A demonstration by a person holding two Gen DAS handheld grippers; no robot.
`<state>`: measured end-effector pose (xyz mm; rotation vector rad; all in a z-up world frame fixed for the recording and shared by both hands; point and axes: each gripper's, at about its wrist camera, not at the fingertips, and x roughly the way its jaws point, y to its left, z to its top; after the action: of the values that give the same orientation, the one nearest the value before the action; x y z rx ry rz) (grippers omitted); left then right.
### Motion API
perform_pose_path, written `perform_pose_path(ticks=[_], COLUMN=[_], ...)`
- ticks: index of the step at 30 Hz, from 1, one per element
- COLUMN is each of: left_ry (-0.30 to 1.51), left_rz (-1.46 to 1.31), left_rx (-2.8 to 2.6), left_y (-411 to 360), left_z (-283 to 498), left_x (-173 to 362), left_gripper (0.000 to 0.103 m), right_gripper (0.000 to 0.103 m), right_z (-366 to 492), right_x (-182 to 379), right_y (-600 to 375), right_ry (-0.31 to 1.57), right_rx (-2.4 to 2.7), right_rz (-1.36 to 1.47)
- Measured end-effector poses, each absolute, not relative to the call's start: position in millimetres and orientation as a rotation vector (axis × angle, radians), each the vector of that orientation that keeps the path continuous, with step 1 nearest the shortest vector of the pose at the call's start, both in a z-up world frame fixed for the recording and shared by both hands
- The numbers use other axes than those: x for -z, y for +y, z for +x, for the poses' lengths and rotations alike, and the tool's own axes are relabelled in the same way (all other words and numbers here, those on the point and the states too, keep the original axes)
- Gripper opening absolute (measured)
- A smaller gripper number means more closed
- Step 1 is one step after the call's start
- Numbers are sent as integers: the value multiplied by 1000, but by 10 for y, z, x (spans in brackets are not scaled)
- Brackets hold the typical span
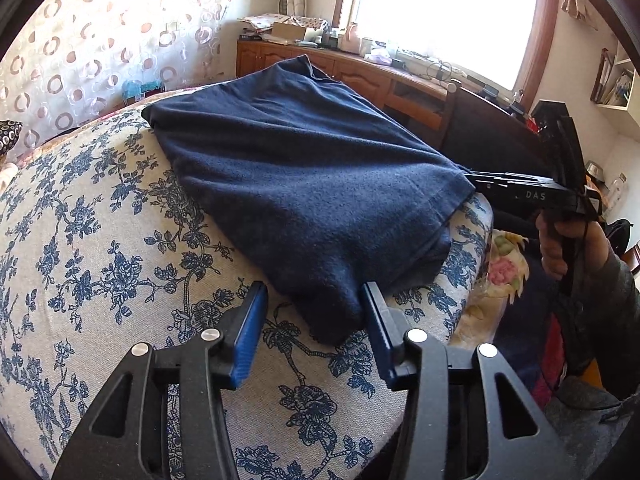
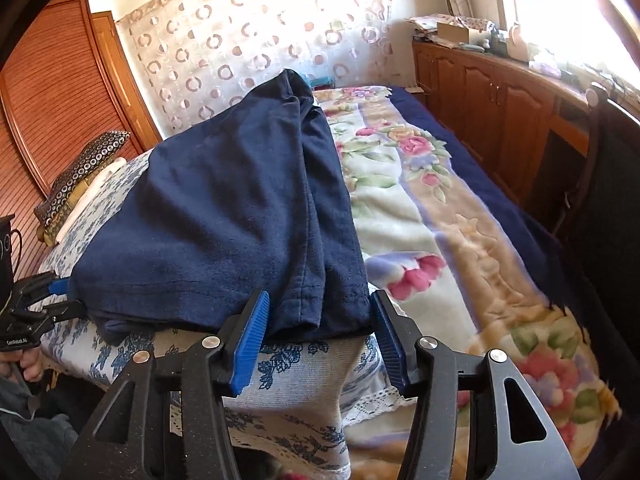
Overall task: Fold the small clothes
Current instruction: 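Close both tools on the folded shirt's edge and lift it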
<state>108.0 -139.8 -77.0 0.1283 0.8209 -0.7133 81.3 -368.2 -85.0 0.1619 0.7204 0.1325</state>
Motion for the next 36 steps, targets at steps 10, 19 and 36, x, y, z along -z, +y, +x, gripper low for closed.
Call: perform_pose_path(ticks=[10, 19, 36], left_ry=[808, 796, 667], left_rz=[135, 138, 6], left_rx=[711, 712, 736], left_y=[-1421, -1438, -1262], left_z=[1055, 1067, 1766], left_x=[777, 784, -116], left_gripper=[43, 27, 9], right_gripper=[36, 13, 10], right_z=[726, 786, 1150], right_x=[831, 880, 51], right_y=[-3653, -3652, -3695], right_ry=[686, 706, 459], right_rx=[-125, -163, -250], right_rz=[125, 133, 71])
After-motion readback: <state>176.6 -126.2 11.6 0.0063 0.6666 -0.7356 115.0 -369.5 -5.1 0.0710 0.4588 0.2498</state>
